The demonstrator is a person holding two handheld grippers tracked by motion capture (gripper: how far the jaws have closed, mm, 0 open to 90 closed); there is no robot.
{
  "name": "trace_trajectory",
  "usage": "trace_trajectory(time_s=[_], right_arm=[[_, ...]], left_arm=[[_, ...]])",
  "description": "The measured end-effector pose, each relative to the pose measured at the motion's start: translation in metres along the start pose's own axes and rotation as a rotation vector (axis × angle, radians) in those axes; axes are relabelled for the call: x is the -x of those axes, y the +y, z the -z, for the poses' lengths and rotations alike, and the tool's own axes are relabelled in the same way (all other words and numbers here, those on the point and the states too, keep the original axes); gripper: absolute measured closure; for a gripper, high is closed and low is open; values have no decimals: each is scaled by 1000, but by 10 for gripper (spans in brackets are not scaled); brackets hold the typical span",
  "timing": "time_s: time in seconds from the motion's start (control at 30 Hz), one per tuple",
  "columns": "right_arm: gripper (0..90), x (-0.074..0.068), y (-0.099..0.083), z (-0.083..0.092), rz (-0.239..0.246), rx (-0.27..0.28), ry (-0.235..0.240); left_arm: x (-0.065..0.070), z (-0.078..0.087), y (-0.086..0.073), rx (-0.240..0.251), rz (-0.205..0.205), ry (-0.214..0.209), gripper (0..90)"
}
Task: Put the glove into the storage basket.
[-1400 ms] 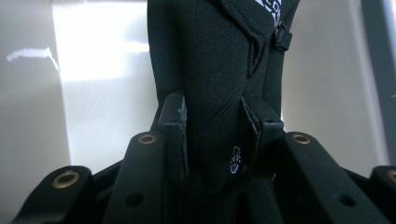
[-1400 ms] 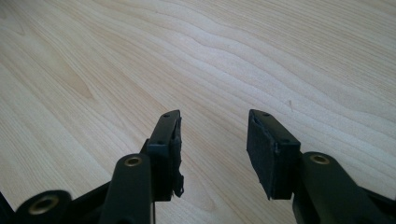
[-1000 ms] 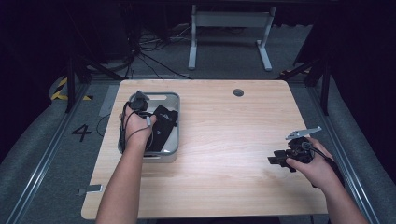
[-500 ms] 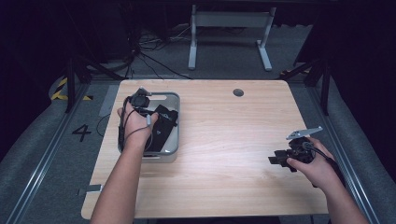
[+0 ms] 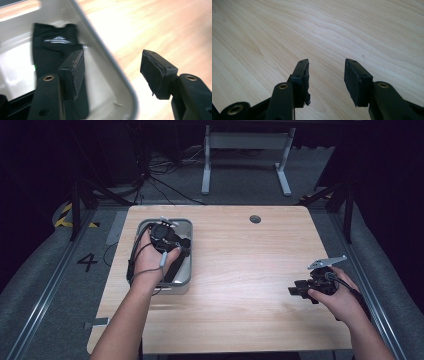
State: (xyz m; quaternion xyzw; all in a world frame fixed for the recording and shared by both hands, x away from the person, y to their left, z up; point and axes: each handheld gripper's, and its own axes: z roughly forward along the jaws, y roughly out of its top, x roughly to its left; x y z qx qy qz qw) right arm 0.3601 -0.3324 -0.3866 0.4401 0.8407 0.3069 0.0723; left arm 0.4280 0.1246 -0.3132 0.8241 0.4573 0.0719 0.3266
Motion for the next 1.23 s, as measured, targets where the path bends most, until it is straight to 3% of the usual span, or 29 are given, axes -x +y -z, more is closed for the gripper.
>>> trace_trajectory(time_s=[0.1,0.2,0.4,0.5,0.6,0.7,0.8,0.83,0.9,1.07,1.23], right_arm=[[561,0,0,0,1,-1,0],[561,1,0,0,1,-1,1],[561,0,0,0,3,0,1],[561,-1,0,0,4,-1,1],[561,-1,0,-1,0,-3,3],[561,-1,0,-1,1,-5,6],[561,-1,-1,-2,3,-8,5],[561,-1,-1,-3,3,-10,5],[561,-1,-2,-4,3,-12,9],[560,-1,-2,-7,7,-22,10],[558,-2,-1,-7,12,-17,16]], left_arm=[[15,3,-3,2,-46,-18,370],[29,4,-8,-11,-94,-67,368],[53,-3,-23,-6,-154,-123,362],[62,-10,-34,15,-170,-141,360],[68,-20,-45,2,-181,-161,358],[71,-27,-53,6,-176,-163,357],[69,-35,-56,-38,-185,-142,356],[68,-36,-58,-31,-179,-140,356],[68,-38,-60,-29,-175,-153,355],[74,-44,-66,-57,-220,-175,352],[72,-43,-69,-45,-208,-177,341]])
